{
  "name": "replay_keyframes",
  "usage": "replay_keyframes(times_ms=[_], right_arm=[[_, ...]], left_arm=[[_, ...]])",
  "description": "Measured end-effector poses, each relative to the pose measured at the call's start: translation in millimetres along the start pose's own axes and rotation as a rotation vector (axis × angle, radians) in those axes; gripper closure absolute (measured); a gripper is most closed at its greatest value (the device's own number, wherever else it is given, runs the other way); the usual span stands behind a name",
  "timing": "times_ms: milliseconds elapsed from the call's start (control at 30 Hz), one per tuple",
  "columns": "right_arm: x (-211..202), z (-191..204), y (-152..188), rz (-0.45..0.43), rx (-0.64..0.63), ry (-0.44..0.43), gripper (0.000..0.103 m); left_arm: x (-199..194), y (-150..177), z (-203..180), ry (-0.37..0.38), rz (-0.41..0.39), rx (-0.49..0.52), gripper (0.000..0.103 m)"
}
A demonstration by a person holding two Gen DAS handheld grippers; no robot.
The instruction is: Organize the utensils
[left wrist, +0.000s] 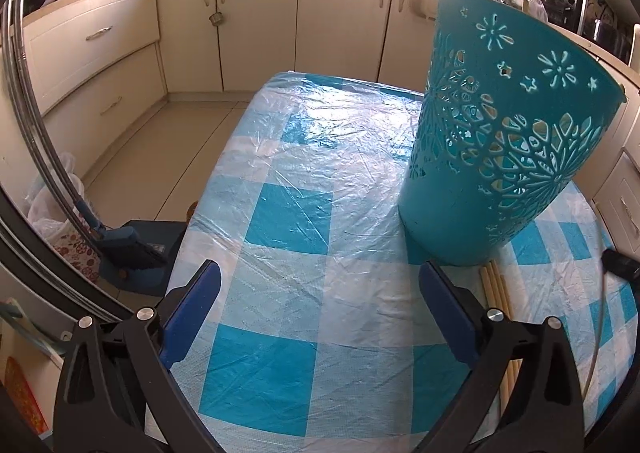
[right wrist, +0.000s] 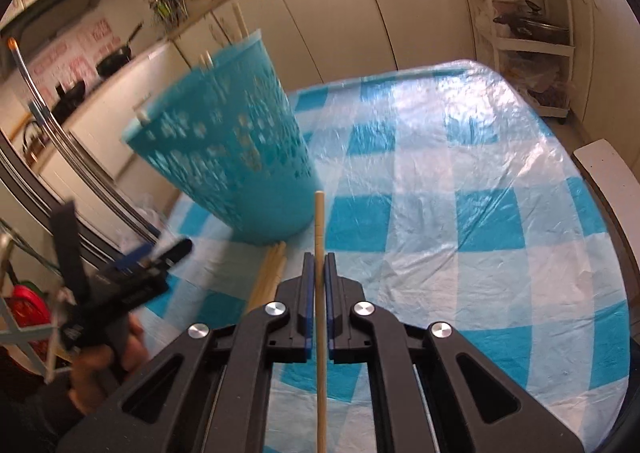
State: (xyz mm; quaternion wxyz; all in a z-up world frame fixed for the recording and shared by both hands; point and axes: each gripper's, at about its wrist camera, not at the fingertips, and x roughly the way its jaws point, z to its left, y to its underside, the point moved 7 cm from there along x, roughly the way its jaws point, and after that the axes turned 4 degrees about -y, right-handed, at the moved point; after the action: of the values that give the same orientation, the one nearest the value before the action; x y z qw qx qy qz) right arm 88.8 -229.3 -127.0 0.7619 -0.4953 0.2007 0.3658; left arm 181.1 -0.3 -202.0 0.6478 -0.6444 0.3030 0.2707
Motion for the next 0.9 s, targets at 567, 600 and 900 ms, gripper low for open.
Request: replay_keyframes(times_ms=[567, 600, 900], right_arm=[[-44.5, 68.5, -95.8, -0.157, -0.130, -0.059, 0.100], [-34.6, 59.1, -90.8, -0.120, -0.123, -0.013, 0.096], [54.7, -68.7, -37.0, 0.071, 0.060, 0.301, 0.062]], left_arm=[[4.2, 0.5, 6.5, 0.020, 0.011, -0.029, 0.008], [4.5, 0.4, 6.9, 0.021, 0.011, -0.032, 0.008], [5.9, 1.0, 5.3, 0.026, 0.016, -0.025, 0.008]])
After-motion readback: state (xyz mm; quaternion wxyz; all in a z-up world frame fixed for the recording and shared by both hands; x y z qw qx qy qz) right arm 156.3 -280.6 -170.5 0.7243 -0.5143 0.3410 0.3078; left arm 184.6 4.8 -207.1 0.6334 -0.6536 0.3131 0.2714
